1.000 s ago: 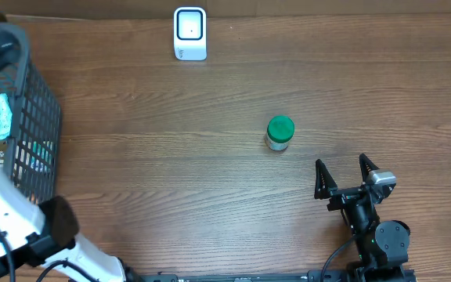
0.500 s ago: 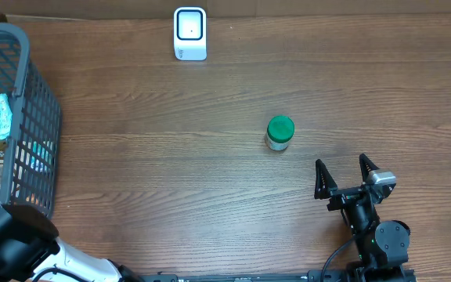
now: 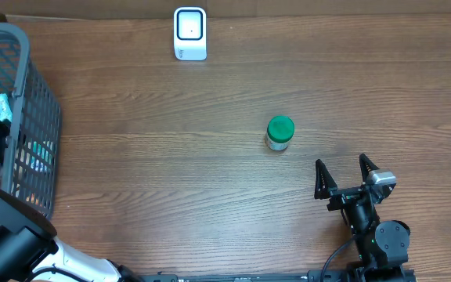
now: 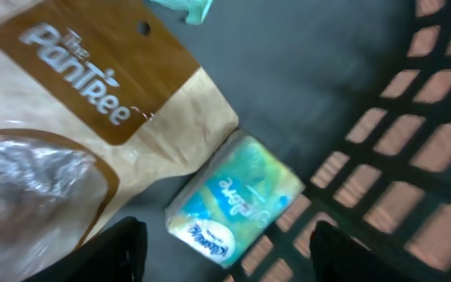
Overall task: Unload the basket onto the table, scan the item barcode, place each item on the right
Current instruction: 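Move the left gripper back into the basket toward a small mint-green pack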
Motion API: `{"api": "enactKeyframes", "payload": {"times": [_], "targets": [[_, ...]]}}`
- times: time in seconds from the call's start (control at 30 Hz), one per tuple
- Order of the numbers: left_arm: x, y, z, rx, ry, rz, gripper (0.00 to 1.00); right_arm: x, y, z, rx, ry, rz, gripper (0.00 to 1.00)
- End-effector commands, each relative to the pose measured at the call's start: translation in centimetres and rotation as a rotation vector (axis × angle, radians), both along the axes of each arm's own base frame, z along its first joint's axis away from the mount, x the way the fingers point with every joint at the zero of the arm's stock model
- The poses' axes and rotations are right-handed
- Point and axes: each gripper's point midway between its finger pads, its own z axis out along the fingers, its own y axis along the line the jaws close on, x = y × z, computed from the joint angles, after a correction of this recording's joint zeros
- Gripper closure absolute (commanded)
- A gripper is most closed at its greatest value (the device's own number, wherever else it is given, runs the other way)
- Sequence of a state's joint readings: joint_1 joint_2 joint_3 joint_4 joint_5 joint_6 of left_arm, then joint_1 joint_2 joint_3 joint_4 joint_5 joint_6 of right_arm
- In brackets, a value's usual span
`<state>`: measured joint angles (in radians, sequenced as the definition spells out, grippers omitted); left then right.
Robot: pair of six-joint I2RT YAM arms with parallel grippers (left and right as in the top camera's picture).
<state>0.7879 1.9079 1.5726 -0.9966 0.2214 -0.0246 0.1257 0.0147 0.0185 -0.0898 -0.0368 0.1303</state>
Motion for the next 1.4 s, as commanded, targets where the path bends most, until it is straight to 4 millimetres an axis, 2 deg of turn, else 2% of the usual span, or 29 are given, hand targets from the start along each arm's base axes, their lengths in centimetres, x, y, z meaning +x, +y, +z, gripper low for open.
{"api": "enactKeyframes", "payload": {"times": [0.0, 0.13, 0.33, 0.43, 0.53, 0.77, 0.83, 0.97, 1.03, 1.13, 1.27, 1.37], "targets": [[-0.6, -0.6, -2.1, -0.010, 0.013, -0.043, 0.31, 0.0, -0.2, 0.0, 0.000, -0.010, -0.008, 0.00], [-0.6, -0.8, -3.8, -0.004, 0.002, -0.054, 0.30, 0.0, -0.2, 0.0, 0.000, -0.010, -0.008, 0.00], [-0.6, -0.8, -5.4, 0.019, -0.012, -0.071, 0.37, 0.0, -0.2, 0.0, 0.000, -0.010, -0.008, 0.00], [-0.4, -0.7, -6.0, 0.032, -0.025, -0.072, 0.40, 0.0, -0.2, 0.0, 0.000, -0.010, -0.009, 0.00], [-0.3, -0.9, -6.5, 0.037, -0.030, -0.078, 0.48, 0.0, -0.2, 0.0, 0.000, -0.010, -0.009, 0.00], [0.2, -1.4, -7.4, 0.053, -0.045, -0.095, 0.53, 0.0, -0.2, 0.0, 0.000, -0.010, -0.009, 0.00], [0.4, -1.6, -7.5, 0.055, -0.047, -0.102, 0.58, 0.0, -0.2, 0.0, 0.000, -0.010, -0.008, 0.00], [0.7, -1.8, -7.4, 0.057, -0.051, -0.106, 0.71, 0.0, -0.2, 0.0, 0.000, -0.010, -0.008, 0.00], [0.7, -1.8, -7.4, 0.057, -0.051, -0.106, 0.83, 0.0, -0.2, 0.0, 0.000, -0.010, -0.008, 0.00], [0.8, -1.7, -7.2, 0.058, -0.056, -0.106, 0.96, 0.0, -0.2, -0.1, 0.000, -0.009, -0.009, 0.00], [1.5, -1.1, -5.6, 0.066, -0.076, -0.075, 0.96, 0.0, -0.2, -0.1, 0.000, -0.009, -0.009, 0.00], [2.5, 0.0, -2.4, 0.081, -0.105, -0.042, 0.96, 0.0, -0.2, 0.0, 0.000, -0.010, -0.009, 0.00]]}}
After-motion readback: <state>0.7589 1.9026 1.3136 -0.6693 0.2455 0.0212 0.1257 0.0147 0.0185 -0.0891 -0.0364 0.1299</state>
